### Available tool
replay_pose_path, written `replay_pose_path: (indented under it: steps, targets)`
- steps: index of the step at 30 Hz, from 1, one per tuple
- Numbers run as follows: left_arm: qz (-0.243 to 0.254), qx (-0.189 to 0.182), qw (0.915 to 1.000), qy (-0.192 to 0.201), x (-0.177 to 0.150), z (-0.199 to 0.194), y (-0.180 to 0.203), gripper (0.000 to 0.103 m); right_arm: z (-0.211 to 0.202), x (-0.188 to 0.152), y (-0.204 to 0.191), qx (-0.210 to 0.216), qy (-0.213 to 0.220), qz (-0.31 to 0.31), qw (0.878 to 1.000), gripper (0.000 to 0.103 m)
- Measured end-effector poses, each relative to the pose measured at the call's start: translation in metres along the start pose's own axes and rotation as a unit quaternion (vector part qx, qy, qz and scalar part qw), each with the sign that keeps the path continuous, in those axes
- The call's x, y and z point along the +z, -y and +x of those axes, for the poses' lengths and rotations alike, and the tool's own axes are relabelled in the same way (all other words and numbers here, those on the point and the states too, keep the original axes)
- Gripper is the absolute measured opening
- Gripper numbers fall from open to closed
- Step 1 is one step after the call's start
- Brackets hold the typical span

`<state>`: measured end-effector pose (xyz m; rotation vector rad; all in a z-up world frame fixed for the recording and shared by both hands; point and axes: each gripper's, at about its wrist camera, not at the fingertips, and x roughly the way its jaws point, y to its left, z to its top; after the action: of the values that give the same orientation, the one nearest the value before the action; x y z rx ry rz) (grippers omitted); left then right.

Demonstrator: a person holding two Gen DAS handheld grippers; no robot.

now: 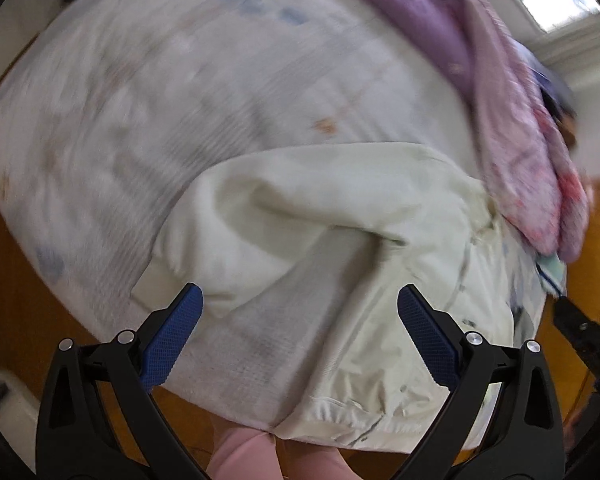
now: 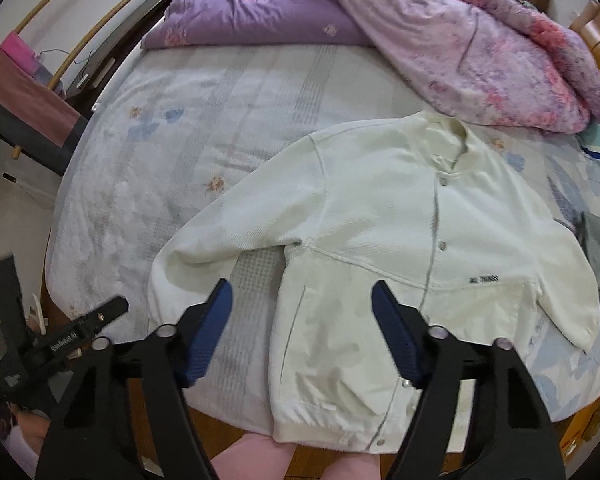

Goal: Fold large clothes
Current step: 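Grasp the jacket sleeve cuff with the left tool while the right tool pins the body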

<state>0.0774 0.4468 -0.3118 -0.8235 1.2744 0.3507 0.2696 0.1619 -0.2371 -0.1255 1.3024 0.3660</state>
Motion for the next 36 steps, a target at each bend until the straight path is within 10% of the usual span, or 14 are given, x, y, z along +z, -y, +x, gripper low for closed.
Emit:
replay_pose_path:
  steps: [11, 18, 23, 31, 36]
  targets:
    - [-0.224, 0.005, 0.9737, -0.041, -0.027, 0.089, -0.121, 0.098, 0.082, 0.036, -0.009, 0.001, -0.035, -0.04, 0.999, 0.054]
    - [-0.278, 0.026, 0.958, -0.066, -0.039, 0.15, -0.163, 0.091, 0.115, 0.039, -0.008, -0.002, -0.059, -0.056, 0.997, 0.054]
    - [-0.226, 0.031, 0.9721, -0.053, -0.02, 0.128, -0.157, 0.025, 0.122, 0.039, -0.008, -0.003, -0.065, -0.062, 0.996, 0.054]
    - [-0.06, 0.126, 0.9894, 0.037, 0.083, 0.049, -0.128, 0.021, 0.122, 0.046, 0.005, -0.005, -0.053, -0.039, 0.998, 0.054]
    - [0.046, 0.143, 0.9886, 0.01, 0.158, 0.037, -0.114, 0.022, 0.118, 0.054, 0.016, -0.009, -0.035, -0.024, 0.999, 0.054]
